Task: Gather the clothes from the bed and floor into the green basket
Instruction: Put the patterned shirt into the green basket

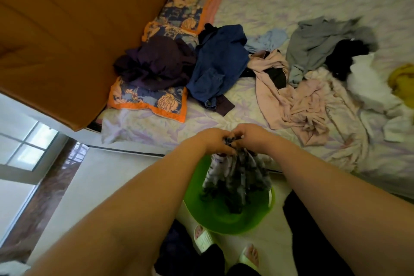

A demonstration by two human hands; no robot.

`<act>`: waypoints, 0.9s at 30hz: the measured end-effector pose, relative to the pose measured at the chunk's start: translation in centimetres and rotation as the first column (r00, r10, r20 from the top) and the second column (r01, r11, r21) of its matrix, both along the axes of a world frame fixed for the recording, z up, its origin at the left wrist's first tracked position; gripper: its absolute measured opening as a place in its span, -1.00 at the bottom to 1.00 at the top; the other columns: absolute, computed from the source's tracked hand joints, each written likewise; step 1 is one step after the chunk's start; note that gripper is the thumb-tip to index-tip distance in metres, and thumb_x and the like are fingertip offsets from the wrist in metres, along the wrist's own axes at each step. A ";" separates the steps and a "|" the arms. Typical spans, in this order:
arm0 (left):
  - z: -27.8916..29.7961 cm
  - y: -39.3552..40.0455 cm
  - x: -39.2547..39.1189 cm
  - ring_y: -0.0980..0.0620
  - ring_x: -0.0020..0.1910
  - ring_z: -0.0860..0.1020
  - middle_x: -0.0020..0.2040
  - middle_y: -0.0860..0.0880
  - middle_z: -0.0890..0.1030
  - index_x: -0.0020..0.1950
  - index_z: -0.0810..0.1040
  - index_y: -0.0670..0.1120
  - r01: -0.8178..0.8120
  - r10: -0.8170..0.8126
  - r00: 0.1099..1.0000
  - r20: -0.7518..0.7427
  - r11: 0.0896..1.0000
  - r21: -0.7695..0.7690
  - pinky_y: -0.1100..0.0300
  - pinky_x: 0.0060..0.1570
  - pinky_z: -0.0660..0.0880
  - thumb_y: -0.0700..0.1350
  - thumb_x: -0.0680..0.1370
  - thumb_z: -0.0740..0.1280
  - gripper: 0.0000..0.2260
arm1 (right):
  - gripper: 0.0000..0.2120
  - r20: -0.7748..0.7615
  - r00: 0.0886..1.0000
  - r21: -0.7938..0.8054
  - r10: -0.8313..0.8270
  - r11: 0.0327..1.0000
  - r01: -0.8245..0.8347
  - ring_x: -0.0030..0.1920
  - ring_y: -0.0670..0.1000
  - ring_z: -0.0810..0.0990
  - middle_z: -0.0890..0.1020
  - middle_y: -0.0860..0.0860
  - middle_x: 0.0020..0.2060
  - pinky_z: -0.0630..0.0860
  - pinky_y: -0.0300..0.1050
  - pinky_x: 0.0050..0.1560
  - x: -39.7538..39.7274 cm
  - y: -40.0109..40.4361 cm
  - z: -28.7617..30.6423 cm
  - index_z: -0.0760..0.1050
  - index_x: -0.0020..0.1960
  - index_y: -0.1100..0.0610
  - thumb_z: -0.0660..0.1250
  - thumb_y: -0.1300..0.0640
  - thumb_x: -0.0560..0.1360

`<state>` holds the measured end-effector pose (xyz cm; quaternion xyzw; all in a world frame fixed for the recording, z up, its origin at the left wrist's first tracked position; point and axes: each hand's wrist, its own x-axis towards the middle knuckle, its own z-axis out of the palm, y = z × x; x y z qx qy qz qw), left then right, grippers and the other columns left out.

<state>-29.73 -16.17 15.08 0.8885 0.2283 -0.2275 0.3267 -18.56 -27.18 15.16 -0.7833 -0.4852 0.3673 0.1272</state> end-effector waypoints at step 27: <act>1.5 6.1 -7.2 -0.23 0.38 0.26 0.32 -0.14 0.41 0.05 0.60 -0.07 0.440 -0.167 0.800 -0.576 0.816 0.375 -0.14 0.37 0.27 0.27 0.40 0.42 -0.54 | -0.81 0.419 0.839 -0.519 0.347 0.850 -0.093 -0.10 0.06 0.52 0.49 -0.01 -0.20 0.51 -0.08 0.00 2.0 0.7 3.6 0.54 0.02 0.05 0.28 0.02 0.45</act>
